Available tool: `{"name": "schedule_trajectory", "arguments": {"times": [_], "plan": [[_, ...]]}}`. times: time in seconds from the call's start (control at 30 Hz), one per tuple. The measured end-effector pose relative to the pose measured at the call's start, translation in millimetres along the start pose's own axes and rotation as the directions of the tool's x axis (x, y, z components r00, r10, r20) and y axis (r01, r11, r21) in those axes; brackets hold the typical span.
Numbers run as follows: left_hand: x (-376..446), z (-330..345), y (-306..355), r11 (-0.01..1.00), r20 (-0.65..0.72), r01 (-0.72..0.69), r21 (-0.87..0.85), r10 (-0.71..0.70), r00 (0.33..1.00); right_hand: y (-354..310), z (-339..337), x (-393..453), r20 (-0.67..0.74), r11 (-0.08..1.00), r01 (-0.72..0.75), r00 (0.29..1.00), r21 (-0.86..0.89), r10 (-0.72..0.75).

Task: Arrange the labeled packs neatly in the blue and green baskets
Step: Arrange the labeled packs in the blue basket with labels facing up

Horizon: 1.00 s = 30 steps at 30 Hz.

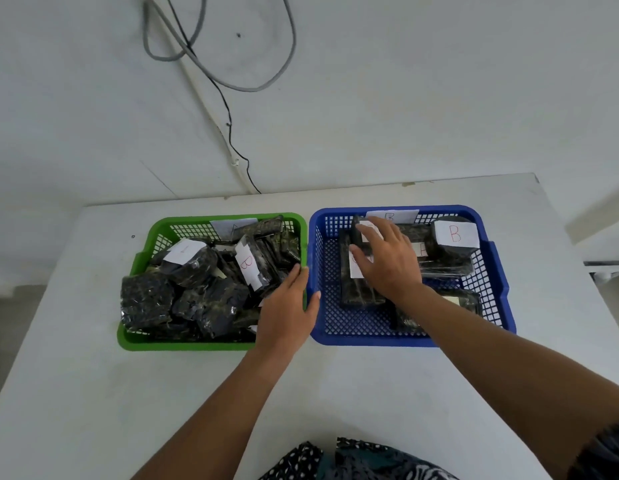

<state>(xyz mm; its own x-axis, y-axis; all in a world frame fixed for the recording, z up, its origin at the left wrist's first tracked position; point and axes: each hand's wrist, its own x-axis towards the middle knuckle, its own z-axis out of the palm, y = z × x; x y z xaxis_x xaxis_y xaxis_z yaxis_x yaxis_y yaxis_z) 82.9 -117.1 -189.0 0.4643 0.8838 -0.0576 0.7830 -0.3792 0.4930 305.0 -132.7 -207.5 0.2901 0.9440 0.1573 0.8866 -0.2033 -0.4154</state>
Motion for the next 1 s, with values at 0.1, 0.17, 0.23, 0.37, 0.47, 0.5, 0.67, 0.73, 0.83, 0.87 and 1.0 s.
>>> {"name": "schedule_trajectory", "arguments": {"times": [0.1, 0.17, 0.23, 0.37, 0.47, 0.5, 0.67, 0.73, 0.83, 0.87, 1.0], "plan": [[10.4, -29.9, -1.3, 0.998, -0.114, -0.052, 0.022, 0.055, 0.992, -22.2, -2.3, 1.7, -0.046, 0.997, 0.077, 0.996, 0.012, -0.076], [17.8, -53.3, -8.7, 0.991, -0.203, -0.097, 0.092, 0.114, 0.972, -42.3, -2.2, 4.1, -0.043, 0.986, 0.167, 0.985, -0.001, -0.167], [21.9, -75.1, -24.3, 0.976, -0.262, -0.114, 0.185, 0.161, 0.952, -66.0, -0.3, 6.3, -0.018, 0.971, 0.239, 0.971, 0.006, -0.239], [18.3, -108.0, -71.3, 0.950, -0.309, -0.037, 0.311, 0.138, 0.941, -116.2, 8.6, 11.3, 0.005, 0.943, 0.332, 0.943, 0.038, -0.332], [10.6, -124.8, -105.7, 0.948, -0.315, 0.020, 0.318, 0.086, 0.945, -149.7, 17.4, 15.1, 0.017, 0.919, 0.392, 0.920, 0.045, -0.393], [8.3, -128.6, -114.7, 0.947, -0.311, 0.032, 0.321, 0.074, 0.947, -159.6, 21.1, 15.9, 0.023, 0.915, 0.402, 0.915, 0.046, -0.403], [3.7, -131.6, -137.2, 0.962, -0.230, -0.001, 0.274, 0.066, 0.971, -188.8, 44.6, 16.3, 0.181, 0.965, 0.263, 0.948, 0.004, -0.260], [3.5, -127.7, -140.2, 0.973, -0.198, -0.029, 0.228, 0.076, 0.977, -192.0, 50.3, 19.1, 0.285, 0.985, 0.173, 0.944, 0.000, -0.165], [2.8, -122.7, -144.0, 0.991, -0.178, -0.031, 0.127, 0.054, 0.982, -194.0, 52.1, 24.2, 0.369, 0.998, 0.063, 0.928, -0.012, -0.055], [3.0, -121.6, -145.1, 0.994, -0.177, -0.032, 0.101, 0.049, 0.983, -194.2, 52.7, 25.8, 0.373, 0.999, 0.040, 0.927, -0.009, -0.033], [5.0, -120.2, -149.1, 0.995, -0.171, -0.053, 0.084, 0.067, 0.983, -195.4, 49.8, 34.4, 0.364, 0.978, -0.142, 0.928, 0.153, 0.078]]}}
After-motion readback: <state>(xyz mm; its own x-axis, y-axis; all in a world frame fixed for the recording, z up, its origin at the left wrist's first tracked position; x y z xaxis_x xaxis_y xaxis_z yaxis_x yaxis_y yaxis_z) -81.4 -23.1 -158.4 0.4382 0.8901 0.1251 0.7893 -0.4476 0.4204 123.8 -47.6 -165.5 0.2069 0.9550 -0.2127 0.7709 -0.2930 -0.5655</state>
